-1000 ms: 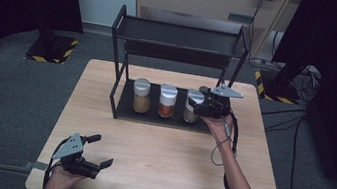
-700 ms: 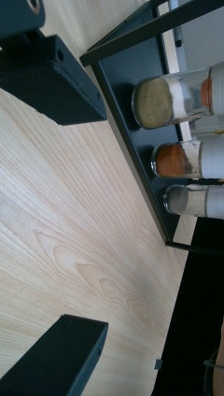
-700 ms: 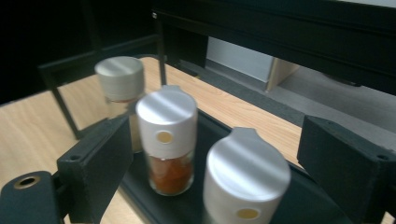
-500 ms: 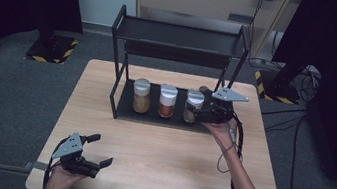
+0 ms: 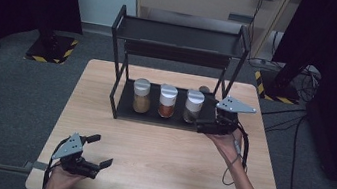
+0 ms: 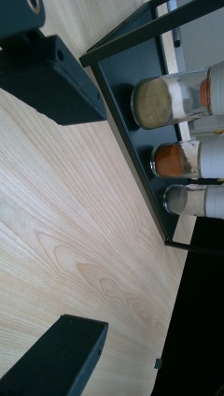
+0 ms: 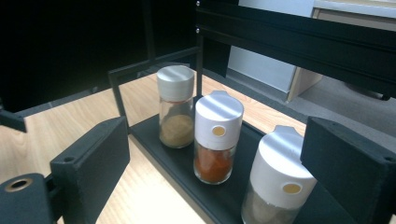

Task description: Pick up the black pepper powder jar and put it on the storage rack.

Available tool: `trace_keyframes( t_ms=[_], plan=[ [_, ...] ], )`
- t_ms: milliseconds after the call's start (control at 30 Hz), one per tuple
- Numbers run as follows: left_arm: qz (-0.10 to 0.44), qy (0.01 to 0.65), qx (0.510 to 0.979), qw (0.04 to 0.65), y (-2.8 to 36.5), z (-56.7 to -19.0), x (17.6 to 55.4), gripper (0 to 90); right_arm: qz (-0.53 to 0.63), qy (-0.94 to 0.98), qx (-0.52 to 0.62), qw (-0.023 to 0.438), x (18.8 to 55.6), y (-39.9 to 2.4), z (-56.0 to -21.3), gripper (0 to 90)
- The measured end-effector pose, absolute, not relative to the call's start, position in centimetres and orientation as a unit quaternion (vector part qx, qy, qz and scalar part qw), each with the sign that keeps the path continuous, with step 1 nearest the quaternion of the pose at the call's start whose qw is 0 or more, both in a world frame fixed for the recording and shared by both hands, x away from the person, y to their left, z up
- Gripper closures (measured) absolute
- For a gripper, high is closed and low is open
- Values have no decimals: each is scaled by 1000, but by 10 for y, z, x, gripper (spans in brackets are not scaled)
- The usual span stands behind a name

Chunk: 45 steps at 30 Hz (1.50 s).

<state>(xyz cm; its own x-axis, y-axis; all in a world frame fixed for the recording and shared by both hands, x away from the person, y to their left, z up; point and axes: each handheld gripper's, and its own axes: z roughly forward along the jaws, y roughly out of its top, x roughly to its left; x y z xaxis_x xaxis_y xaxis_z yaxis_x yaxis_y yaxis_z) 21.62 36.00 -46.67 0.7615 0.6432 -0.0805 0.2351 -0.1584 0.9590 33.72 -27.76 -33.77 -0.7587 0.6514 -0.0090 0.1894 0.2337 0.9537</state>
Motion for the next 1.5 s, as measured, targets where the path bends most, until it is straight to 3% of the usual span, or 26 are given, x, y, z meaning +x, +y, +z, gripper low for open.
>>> trace_keyframes(
  t_ms=[567,1500],
  plan=[
    [179,296,739,578,360,-467,215,7,548,760,268,222,285,-301,-332,68],
    [184,297,737,578,359,-465,212,5,550,726,317,263,196,-366,-365,69]
  ],
)
